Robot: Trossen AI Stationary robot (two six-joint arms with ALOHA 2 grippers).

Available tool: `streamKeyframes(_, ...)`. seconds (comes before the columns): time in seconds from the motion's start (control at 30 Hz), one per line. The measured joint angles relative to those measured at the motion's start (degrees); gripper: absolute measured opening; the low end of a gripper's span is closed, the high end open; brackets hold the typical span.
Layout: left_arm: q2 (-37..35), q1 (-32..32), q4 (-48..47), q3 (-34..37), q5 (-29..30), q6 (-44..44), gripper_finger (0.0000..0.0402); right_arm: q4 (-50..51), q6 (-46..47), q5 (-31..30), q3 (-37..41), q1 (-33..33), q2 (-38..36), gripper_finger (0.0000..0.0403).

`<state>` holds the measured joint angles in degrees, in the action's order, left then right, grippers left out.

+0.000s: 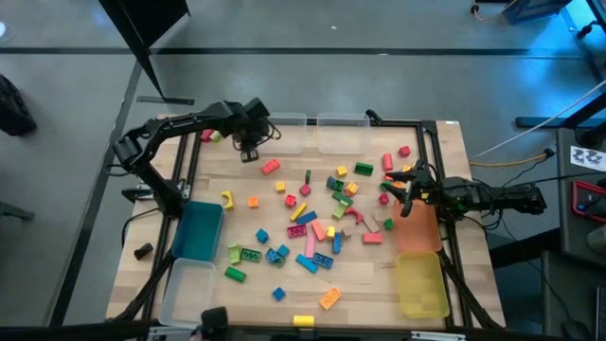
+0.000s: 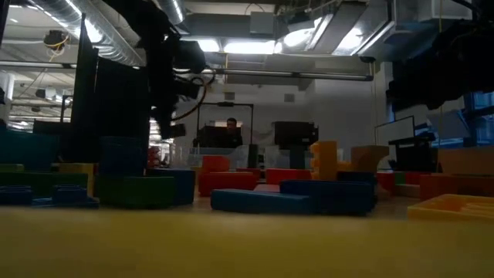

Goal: Sort blocks by size
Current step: Put the blue block into the top left transparent bin, then put the blue block into the top right transparent bin

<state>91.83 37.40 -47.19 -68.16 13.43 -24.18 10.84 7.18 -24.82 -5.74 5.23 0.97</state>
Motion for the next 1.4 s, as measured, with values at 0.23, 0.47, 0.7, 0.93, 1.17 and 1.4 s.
streamKeyframes(0.23,0.0,0.25,13.77,0.0,0.0,0.08,0.0122,0.02,0.0,0.0,0.0,0.0,0.01,0.0179)
streamKeyframes(0.47,0.0,0.23,18.83,0.0,0.01,0.23,0.0122,0.01,0.0,0.0,0.0,0.0,0.0,0.0179)
streamKeyframes(0.7,0.01,0.47,21.38,0.02,0.22,5.26,0.0123,-0.17,0.0,0.0,0.0,0.0,0.0,0.0179)
streamKeyframes(0.93,0.01,1.63,21.46,0.02,0.71,11.3,0.0175,-0.59,0.0,0.0,0.0,0.0,0.0,0.0179)
streamKeyframes(1.17,0.02,1.77,21.33,0.02,0.7,12.81,0.0214,-6.88,-2.81,0.0,0.0,0.0,0.05,0.0179)
streamKeyframes(1.4,0.02,1.76,21.35,0.02,0.7,12.79,0.021,-17.04,-7.41,0.02,0.0,0.0,4.17,0.0179)
